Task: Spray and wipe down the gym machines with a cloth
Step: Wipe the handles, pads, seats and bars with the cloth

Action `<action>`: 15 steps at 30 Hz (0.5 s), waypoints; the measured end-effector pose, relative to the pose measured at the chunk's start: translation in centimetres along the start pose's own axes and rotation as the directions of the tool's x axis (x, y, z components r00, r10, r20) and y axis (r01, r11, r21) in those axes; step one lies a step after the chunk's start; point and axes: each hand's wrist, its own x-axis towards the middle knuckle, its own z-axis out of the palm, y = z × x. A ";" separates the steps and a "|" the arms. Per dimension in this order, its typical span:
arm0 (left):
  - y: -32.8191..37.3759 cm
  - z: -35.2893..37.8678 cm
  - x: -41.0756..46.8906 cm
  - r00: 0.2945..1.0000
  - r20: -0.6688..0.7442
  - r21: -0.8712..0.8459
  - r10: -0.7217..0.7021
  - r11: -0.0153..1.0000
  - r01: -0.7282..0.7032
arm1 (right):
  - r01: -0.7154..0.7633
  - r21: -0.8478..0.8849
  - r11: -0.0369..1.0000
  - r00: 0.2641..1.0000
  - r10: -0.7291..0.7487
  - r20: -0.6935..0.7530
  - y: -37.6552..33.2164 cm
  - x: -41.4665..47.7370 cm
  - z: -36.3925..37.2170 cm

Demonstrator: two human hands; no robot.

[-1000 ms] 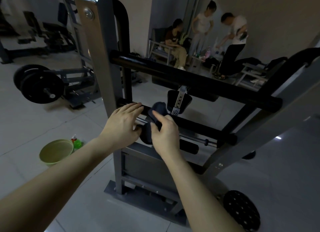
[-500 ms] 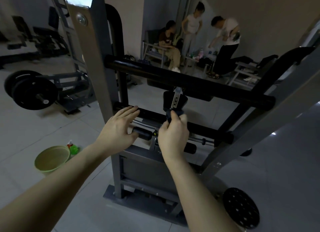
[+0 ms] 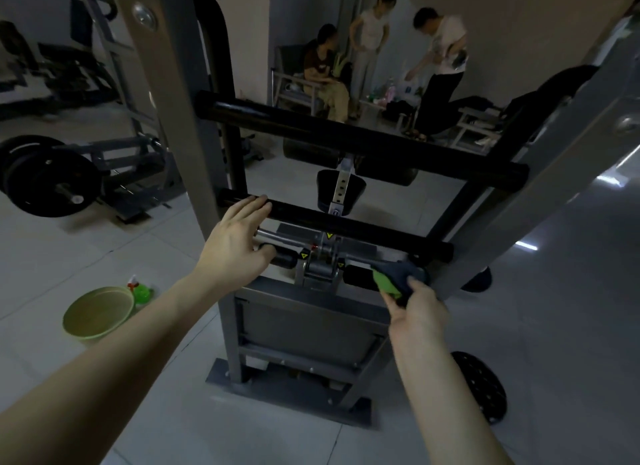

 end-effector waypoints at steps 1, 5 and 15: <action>0.0 0.0 0.0 1.000 0.002 0.000 0.000 1.000 0.000 | 0.015 0.047 0.999 1.000 -0.015 -0.008 -0.5 0.4 0.2; -0.1 -0.3 0.0 1.000 0.018 -0.008 0.002 1.000 -0.002 | -0.013 0.105 0.994 1.000 0.011 0.011 0.0 -0.4 3.6; -0.6 -2.0 0.1 0.991 0.128 -0.094 -0.041 0.994 0.053 | -0.004 -0.403 0.915 0.924 0.158 0.349 11.3 -7.7 10.9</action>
